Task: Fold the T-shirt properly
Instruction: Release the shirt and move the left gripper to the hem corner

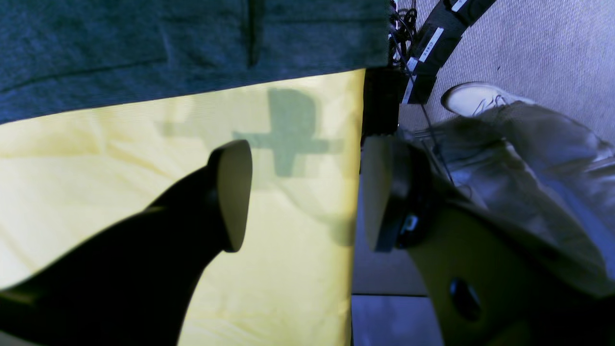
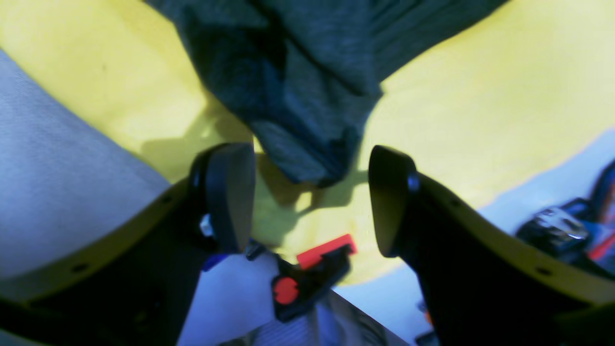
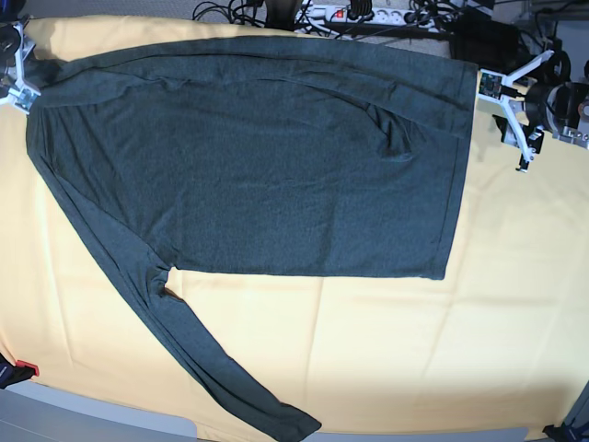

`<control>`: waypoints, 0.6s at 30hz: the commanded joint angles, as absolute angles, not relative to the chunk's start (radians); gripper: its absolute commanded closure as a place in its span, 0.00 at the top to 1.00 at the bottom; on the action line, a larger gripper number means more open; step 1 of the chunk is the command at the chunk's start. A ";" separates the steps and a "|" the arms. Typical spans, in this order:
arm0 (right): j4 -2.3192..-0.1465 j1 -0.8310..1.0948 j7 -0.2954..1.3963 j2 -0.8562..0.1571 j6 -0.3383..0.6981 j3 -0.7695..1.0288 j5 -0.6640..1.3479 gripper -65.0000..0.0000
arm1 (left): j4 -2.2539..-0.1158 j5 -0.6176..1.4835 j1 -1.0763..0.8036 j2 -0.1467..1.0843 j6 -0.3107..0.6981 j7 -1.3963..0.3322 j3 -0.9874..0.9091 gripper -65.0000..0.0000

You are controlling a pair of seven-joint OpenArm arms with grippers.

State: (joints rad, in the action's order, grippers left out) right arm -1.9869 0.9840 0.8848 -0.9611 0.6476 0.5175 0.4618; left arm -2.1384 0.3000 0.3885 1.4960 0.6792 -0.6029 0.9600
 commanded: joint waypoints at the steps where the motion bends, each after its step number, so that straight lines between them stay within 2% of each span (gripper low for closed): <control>1: -2.005 0.987 0.892 -0.978 0.638 0.548 0.460 0.60 | -2.145 0.304 0.400 1.521 0.653 -0.604 0.946 0.57; 6: -2.022 0.986 0.906 -0.978 0.607 0.658 0.581 0.60 | -2.145 0.305 0.403 1.520 0.538 -0.604 0.938 0.57; 13: -2.022 0.986 0.875 -0.978 0.540 0.783 0.628 0.60 | -2.120 0.303 0.402 1.448 0.189 -0.605 0.855 0.57; 18: -2.022 0.986 0.873 -0.978 0.511 0.806 0.629 0.60 | -1.960 0.330 0.402 1.333 0.109 -0.611 0.727 0.57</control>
